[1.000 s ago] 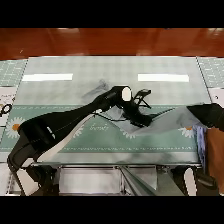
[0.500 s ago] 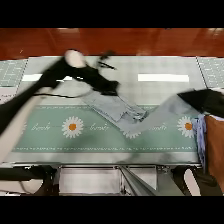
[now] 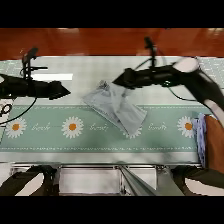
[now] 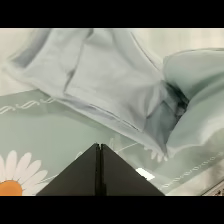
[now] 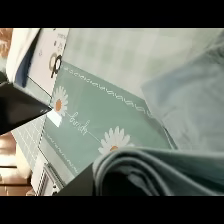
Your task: Fold the shirts.
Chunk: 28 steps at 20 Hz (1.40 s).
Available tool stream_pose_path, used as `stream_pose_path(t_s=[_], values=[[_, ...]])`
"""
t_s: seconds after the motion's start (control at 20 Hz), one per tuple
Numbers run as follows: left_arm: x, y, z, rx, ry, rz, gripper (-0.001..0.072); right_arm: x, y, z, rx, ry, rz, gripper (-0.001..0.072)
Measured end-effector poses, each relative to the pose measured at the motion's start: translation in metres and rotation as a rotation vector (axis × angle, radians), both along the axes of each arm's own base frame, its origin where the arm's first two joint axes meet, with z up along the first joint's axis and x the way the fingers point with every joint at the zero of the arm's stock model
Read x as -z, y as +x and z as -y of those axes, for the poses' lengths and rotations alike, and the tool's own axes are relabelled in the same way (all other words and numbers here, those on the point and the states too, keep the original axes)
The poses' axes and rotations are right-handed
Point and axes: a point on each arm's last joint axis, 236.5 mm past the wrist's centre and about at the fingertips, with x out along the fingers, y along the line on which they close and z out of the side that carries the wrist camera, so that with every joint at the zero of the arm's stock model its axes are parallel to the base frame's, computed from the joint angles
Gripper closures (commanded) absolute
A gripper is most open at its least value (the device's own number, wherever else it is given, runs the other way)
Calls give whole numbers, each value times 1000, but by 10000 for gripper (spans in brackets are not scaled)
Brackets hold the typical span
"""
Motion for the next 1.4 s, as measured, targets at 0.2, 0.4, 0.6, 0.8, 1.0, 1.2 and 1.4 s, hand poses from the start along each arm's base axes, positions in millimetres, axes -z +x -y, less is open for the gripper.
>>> stream_pose_path(t_s=[0.2, 0.4, 0.6, 0.8, 1.0, 1.2, 1.4], values=[[6, -3, -11, -31, 5, 3, 681, 30, 33, -36, -23, 3, -31, 681], [8, 0, -15, -51, 8, 15, 681, 42, 55, -56, -11, 25, -37, 680], [13, 2, -16, -56, 9, 7, 680, 54, 67, -76, 2, 35, -49, 680], [16, 4, -17, -63, 9, 3, 680, 75, 66, -91, -1, 31, -88, 302], [17, 7, -18, -71, 12, 12, 680, 82, 65, -91, -3, 40, -134, 295], [16, 14, -26, -101, 16, 35, 680, 52, 49, -56, -78, 64, -212, 295], [15, 21, -38, -146, 15, 42, 680, -15, 42, 40, -61, -15, -162, 295]])
